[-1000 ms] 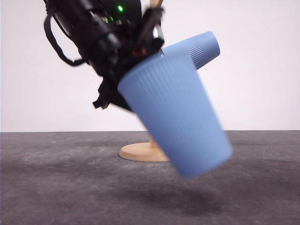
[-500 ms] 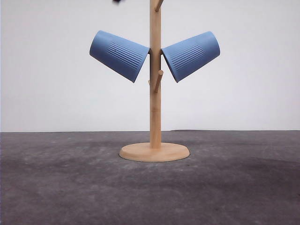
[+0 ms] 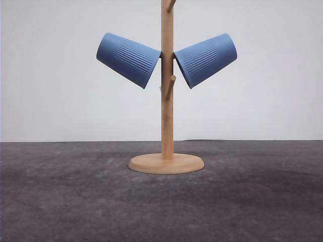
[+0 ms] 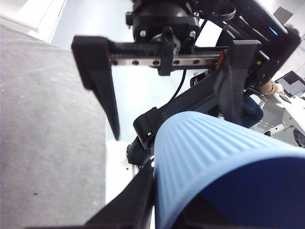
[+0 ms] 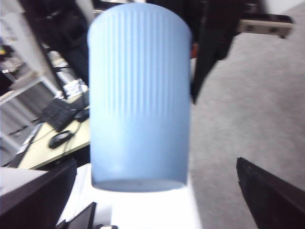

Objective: Place three cups

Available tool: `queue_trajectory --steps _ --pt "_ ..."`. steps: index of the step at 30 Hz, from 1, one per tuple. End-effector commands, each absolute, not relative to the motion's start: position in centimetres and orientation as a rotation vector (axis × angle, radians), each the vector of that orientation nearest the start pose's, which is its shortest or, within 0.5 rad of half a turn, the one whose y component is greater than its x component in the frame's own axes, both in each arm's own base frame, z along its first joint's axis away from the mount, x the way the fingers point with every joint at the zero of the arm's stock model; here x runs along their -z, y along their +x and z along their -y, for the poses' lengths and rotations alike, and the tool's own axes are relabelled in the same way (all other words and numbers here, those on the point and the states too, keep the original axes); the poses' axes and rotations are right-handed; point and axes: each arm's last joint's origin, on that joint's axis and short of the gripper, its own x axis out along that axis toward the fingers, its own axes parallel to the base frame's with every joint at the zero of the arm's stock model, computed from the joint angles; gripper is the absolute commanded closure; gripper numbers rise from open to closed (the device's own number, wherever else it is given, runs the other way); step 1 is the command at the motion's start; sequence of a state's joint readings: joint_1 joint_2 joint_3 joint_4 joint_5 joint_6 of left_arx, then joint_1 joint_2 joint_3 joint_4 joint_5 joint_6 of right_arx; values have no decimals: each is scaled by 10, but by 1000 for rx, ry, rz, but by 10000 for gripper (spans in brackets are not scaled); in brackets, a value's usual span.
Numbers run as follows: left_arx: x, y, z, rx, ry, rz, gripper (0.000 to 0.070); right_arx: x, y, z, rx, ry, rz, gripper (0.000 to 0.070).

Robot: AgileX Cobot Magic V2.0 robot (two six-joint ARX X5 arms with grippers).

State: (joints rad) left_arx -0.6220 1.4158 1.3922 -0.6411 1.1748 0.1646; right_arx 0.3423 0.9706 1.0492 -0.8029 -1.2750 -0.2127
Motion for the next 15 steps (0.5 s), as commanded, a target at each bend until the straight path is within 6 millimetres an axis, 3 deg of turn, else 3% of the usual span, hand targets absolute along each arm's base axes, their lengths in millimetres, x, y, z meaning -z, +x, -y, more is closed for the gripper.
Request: queue_trajectory --steps 1,9,15 --pt "-373 220 193 1789 -93 -573 691 -352 150 -88 -1633 190 -535 0" --pt "-373 220 193 1784 -104 -589 691 -350 152 -102 -1705 165 -529 13" --pt "-373 220 193 1782 -108 -595 691 -352 151 -105 -1724 149 -502 265"
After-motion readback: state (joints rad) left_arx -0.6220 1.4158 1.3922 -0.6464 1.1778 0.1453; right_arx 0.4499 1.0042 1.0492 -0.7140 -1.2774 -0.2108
